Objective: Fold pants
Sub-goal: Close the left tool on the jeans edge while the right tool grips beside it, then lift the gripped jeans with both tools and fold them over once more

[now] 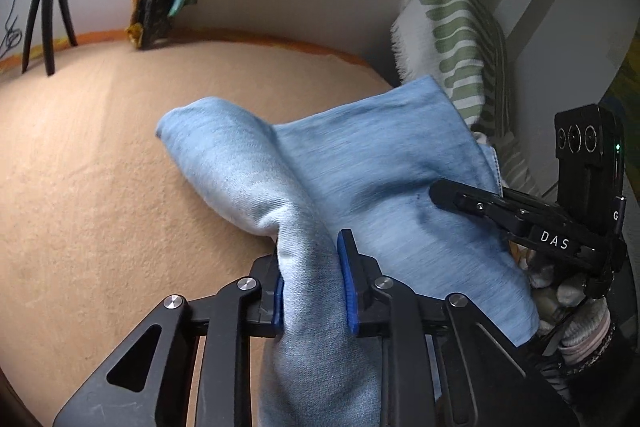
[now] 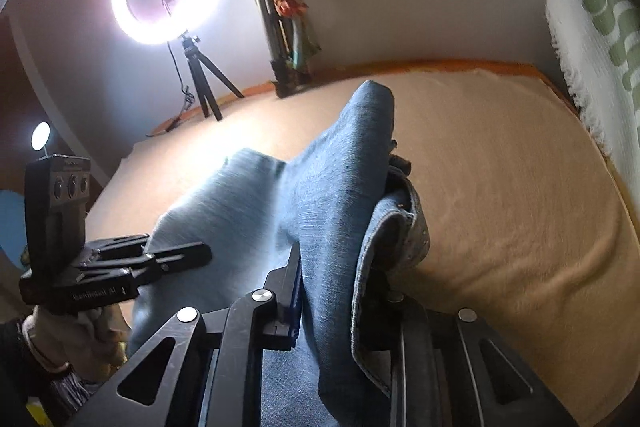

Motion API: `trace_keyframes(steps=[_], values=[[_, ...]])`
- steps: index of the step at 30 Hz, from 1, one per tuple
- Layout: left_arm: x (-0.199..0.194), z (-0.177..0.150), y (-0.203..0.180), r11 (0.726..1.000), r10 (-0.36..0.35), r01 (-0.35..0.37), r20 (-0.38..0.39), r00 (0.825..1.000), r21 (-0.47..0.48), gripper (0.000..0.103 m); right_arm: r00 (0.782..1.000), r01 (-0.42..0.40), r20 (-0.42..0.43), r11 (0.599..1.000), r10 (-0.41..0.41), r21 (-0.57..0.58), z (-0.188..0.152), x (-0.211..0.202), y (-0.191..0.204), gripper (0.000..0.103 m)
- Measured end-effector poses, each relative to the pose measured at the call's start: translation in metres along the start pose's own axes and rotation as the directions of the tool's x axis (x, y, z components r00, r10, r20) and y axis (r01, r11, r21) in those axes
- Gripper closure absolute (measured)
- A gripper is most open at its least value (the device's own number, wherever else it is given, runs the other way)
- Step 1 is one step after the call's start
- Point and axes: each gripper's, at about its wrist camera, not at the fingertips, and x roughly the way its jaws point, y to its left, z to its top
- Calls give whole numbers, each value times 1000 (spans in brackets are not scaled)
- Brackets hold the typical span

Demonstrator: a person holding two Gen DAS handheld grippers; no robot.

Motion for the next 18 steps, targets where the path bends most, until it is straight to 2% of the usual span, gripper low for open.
trace_keyframes(steps=[7, 12, 18], values=[[-6, 11, -3, 1000, -4, 5, 60, 998, -11, 86, 999, -20, 34, 1000, 20, -15, 16, -4, 14, 85], [-6, 10, 0, 1000, -13, 14, 59, 998, -17, 87, 999, -10, 33, 1000, 10, 3, 14, -8, 12, 86], [-14, 21, -6, 1000, -18, 18, 100, 995, 1, 87, 998, 12, 69, 999, -9, -47, 20, -19, 25, 86]])
